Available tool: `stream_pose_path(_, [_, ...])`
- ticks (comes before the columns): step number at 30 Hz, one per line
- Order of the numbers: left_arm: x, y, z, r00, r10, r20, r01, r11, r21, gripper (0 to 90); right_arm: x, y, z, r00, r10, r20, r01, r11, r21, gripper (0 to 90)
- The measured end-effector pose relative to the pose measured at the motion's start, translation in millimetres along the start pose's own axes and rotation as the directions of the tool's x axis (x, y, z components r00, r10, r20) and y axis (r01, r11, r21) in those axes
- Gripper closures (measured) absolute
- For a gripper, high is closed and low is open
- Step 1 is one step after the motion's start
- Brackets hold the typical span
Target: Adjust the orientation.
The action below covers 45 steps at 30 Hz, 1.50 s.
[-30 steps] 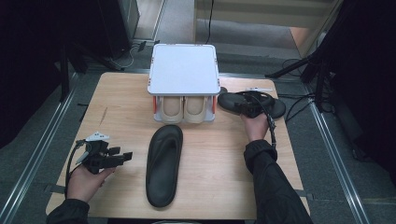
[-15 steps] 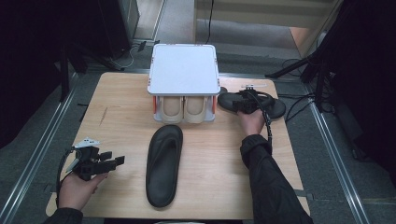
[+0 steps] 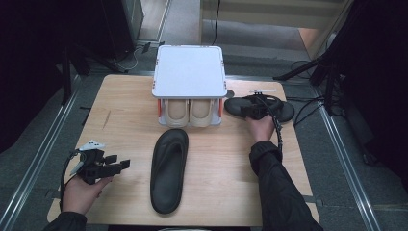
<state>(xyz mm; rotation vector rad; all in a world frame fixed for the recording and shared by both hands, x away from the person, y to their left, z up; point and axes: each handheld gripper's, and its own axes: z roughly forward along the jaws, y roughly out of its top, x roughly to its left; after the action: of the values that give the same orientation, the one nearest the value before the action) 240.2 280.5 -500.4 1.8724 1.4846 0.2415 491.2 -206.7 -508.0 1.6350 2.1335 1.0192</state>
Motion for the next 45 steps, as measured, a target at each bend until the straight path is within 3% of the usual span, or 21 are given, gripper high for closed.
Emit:
stream_pose_path(5, [-2.5,7.2,6.3,0.9997,0.019,0.014,-0.02,0.9998,0.007,38.0,-1.4,-6.5,-6.1,0.9997,-0.015,-0.017,0.015,1.0,0.004,90.0])
stream_pose_path(8, [-4.9,12.2,11.7,0.9992,0.033,0.024,-0.033,0.9994,0.008,37.9,-3.9,-11.1,-11.3,0.9995,-0.001,-0.032,0.001,1.0,0.01,90.0])
stream_pose_path(20, [-13.3,32.3,30.3,0.9933,0.091,0.072,-0.093,0.9954,0.025,37.4,-11.8,-30.7,-32.1,0.9995,-0.013,-0.03,0.013,1.0,0.021,90.0])
stream_pose_path(41, [-22.6,50.1,46.7,0.9891,0.111,0.096,-0.114,0.9933,0.02,37.6,-34.9,-52.4,-58.5,0.9997,0.026,-0.001,-0.026,1.0,0.011,90.0])
stream_pose_path(45, [-23.2,52.1,47.4,0.9873,0.129,0.093,-0.132,0.9908,0.03,37.5,-38.9,-54.0,-60.6,0.9995,0.031,0.002,-0.031,0.999,0.006,90.0])
